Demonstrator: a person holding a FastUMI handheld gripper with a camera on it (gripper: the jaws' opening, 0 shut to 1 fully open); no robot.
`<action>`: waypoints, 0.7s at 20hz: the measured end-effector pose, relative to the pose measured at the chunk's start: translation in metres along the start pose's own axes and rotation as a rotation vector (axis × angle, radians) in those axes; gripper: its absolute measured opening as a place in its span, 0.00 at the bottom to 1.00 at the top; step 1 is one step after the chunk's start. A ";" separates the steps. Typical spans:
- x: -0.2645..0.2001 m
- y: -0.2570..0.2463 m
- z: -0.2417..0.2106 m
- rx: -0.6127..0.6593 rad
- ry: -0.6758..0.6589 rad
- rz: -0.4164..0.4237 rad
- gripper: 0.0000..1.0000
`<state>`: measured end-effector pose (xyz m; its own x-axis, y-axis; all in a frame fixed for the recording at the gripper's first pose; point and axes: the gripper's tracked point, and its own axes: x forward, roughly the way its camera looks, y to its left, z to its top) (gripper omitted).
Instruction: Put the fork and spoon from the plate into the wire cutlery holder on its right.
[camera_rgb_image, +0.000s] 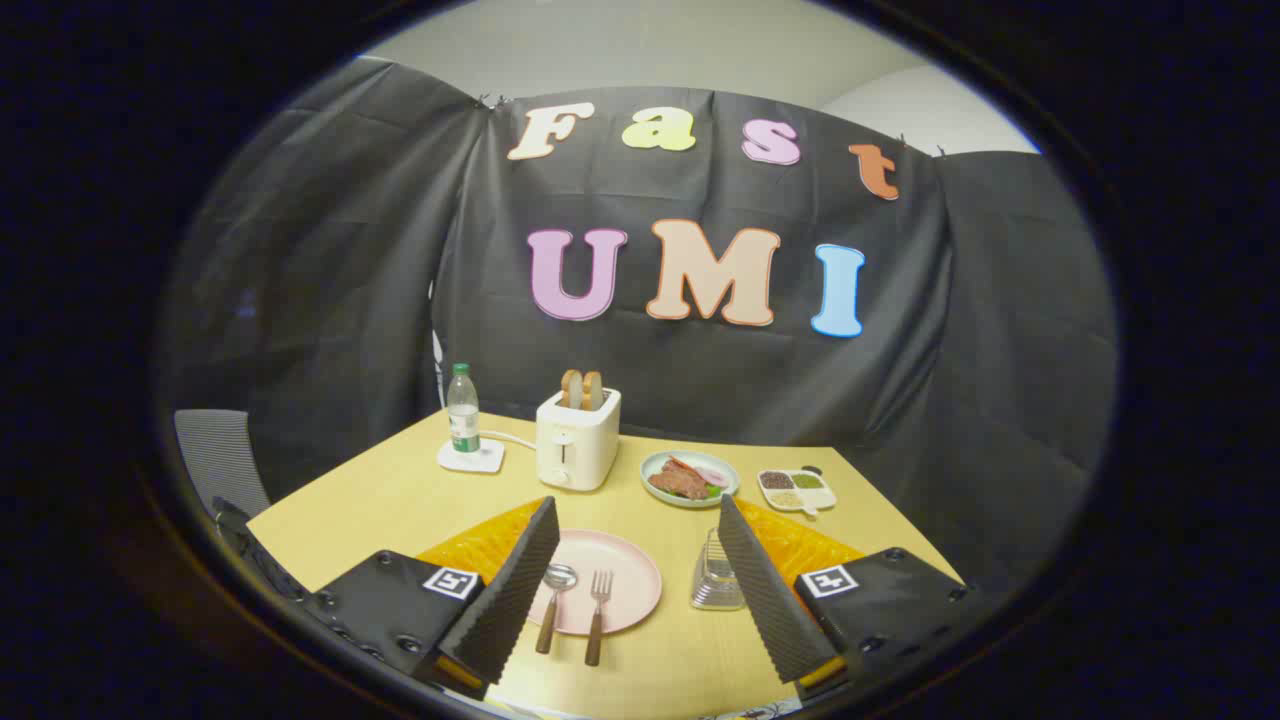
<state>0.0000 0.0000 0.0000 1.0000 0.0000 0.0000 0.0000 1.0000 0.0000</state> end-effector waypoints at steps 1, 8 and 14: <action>-0.001 -0.001 0.000 -0.003 -0.001 -0.009 1.00; 0.000 -0.004 -0.014 -0.027 0.017 -0.051 1.00; -0.001 0.003 -0.029 -0.028 0.041 -0.075 1.00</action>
<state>-0.0012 0.0035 -0.0292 0.9963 -0.0758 -0.0399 0.0746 0.9968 -0.0299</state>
